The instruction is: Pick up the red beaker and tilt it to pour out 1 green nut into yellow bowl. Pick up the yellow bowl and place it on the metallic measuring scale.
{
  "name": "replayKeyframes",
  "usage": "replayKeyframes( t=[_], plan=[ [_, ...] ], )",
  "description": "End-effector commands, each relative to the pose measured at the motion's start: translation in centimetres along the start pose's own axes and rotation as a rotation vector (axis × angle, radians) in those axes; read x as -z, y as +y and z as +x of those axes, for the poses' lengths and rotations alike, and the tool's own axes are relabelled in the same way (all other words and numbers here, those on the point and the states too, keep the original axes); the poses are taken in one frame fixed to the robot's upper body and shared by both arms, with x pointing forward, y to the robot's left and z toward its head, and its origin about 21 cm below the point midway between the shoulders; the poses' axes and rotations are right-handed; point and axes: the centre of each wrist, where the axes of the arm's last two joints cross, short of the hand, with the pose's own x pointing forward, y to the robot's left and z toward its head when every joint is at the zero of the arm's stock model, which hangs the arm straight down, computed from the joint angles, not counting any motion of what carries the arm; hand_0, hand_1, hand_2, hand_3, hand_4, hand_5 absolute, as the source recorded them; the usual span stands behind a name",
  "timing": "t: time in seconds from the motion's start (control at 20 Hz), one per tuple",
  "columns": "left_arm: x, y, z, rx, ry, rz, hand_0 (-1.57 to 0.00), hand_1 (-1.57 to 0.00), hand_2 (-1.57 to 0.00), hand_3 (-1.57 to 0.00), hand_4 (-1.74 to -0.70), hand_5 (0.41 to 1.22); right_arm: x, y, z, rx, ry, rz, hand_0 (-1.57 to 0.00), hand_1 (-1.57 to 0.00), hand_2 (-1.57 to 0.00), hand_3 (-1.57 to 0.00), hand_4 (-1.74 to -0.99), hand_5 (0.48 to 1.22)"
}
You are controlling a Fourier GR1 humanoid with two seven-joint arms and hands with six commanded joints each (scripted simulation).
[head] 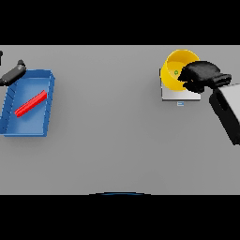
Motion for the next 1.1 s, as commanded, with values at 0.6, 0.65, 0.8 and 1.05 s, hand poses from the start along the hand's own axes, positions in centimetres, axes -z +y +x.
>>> replayKeyframes(
  t=[0.6, 0.65, 0.8, 1.05],
  plan=[
    [0.7, -0.1, 0.1, -0.008, 0.016, -0.001, 0.00, 0.00, 0.00, 0.00, -0.84, 0.775, 0.9, 1.3, -1.3, 0.060, 0.051, 0.048, -1.32, -1.04, -1.04, -1.24, -1.621, 1.155],
    [0.9, -0.2, 0.0, -0.004, 0.017, -0.002, 0.00, 0.00, 0.00, 0.00, -0.84, 0.773, 0.9, 1.3, -1.2, 0.076, 0.055, 0.056, -1.19, -0.91, -0.91, -1.10, -1.600, 1.090],
    [0.7, -0.2, -0.2, -0.007, 0.006, -0.007, 0.00, 0.00, 0.00, 0.00, -0.85, 0.765, 0.9, 0.7, -1.3, 0.098, 0.068, 0.076, -0.83, -0.60, -0.59, -0.79, -1.550, 0.955],
    [0.5, -0.2, -0.1, -0.009, -0.004, -0.007, 0.00, 0.00, 0.00, 0.00, -0.85, 0.772, 0.9, 0.8, -1.3, 0.090, 0.081, 0.104, -0.30, -0.22, -0.30, -0.51, -1.487, 0.848]
  ],
)
